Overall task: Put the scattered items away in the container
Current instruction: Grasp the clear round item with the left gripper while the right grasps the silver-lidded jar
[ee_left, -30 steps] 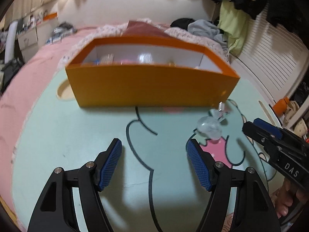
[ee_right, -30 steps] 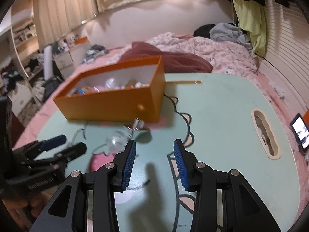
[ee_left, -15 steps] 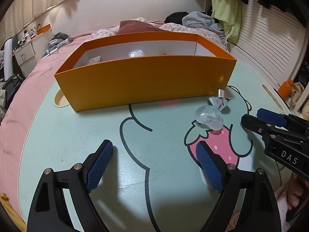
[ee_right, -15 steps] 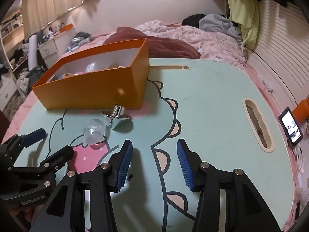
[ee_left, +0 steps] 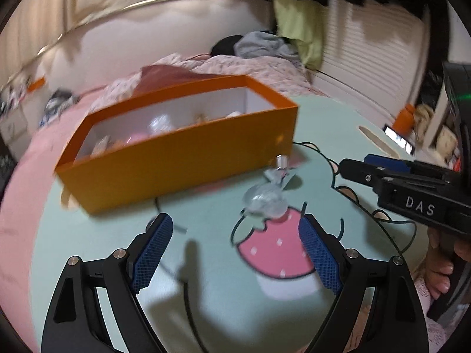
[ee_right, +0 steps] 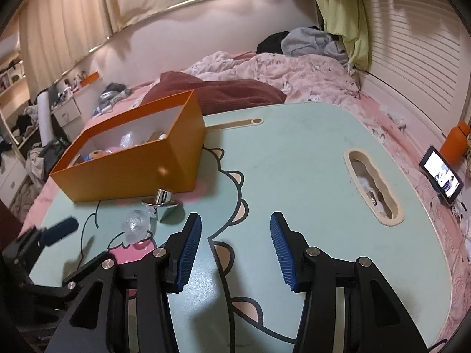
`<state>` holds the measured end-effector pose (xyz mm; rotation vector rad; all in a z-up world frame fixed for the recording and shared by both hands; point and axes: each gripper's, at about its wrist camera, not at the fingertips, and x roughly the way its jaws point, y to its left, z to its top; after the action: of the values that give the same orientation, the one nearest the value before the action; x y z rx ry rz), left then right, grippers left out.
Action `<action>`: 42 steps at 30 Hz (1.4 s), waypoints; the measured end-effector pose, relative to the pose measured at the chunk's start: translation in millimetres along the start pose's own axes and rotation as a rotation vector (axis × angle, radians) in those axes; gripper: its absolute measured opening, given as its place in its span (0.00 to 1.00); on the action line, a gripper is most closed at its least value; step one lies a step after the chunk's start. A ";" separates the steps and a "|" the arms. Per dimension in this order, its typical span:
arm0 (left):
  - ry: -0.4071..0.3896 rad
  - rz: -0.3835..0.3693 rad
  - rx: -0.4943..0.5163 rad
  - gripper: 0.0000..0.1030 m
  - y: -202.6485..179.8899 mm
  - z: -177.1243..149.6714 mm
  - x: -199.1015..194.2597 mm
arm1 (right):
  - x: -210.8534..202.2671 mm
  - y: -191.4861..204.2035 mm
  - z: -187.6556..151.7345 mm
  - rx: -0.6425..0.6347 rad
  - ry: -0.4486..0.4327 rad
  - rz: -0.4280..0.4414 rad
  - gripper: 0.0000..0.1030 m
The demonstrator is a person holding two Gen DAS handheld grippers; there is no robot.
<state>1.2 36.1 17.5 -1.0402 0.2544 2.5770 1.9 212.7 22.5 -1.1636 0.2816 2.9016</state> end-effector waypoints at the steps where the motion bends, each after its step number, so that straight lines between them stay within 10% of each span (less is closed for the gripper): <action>1: 0.010 0.002 0.033 0.79 -4.6 4.8 4.4 | -0.3 -0.5 -0.1 0.002 0.001 0.003 0.47; 10: 0.091 -0.051 0.122 0.59 -17.6 24.8 34.5 | 0.7 -1.4 -1.7 0.007 0.004 0.012 0.47; 13: 0.089 -0.077 0.102 0.39 -14.0 24.2 32.9 | 0.5 -1.4 -2.1 0.010 0.006 0.014 0.47; 22: -0.042 -0.041 0.055 0.39 -6.7 4.1 -13.8 | -1.1 -0.4 -2.0 0.004 -0.003 0.035 0.47; 30: -0.133 0.049 -0.056 0.39 12.0 -23.9 -42.7 | 0.2 25.9 4.8 -0.093 -0.019 0.234 0.47; 42: -0.139 0.066 -0.050 0.39 9.6 -27.5 -39.2 | 55.8 64.3 25.3 -0.192 0.155 0.152 0.48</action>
<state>41.3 9.4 25.5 -0.8782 0.1929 2.7131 -60.4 150.1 12.7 -1.4612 0.0962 3.0286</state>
